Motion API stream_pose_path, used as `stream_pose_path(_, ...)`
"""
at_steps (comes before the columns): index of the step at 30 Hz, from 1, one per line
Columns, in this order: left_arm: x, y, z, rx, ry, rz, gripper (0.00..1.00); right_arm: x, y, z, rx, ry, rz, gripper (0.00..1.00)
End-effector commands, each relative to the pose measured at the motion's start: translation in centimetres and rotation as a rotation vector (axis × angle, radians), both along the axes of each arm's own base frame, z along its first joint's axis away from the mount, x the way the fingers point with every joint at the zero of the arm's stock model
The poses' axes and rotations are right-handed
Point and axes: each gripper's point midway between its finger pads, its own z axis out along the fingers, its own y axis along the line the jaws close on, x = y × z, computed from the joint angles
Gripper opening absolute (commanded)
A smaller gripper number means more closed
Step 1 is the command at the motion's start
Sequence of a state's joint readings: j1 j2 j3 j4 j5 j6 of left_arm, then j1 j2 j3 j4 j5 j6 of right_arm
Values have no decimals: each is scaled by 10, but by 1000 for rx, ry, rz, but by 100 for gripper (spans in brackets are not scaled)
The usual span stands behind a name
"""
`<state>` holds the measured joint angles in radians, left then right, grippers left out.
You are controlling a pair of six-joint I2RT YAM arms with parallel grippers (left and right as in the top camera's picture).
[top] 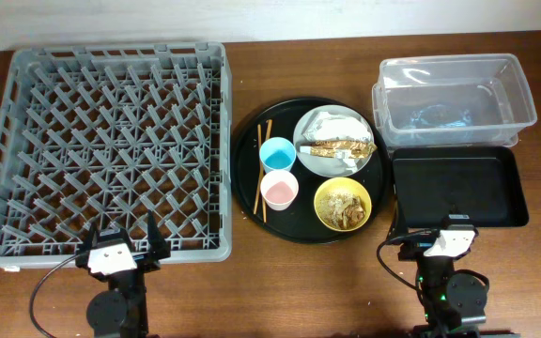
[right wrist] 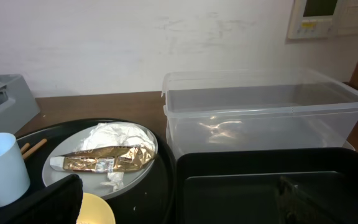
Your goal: Sort waste into correct bins and load items into the dishwasher rack
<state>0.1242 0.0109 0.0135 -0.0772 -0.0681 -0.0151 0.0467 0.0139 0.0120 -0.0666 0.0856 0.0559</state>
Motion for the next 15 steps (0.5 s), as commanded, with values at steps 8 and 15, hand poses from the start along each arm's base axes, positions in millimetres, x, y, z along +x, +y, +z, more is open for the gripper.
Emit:
stream_pose_path(8,0,2,-2,16,7,9,99,0,2,-3,3,3,7,98)
stream_pose_path(15,0,2,-2,16,7,9,99,0,0,-2,3,0,0,98)
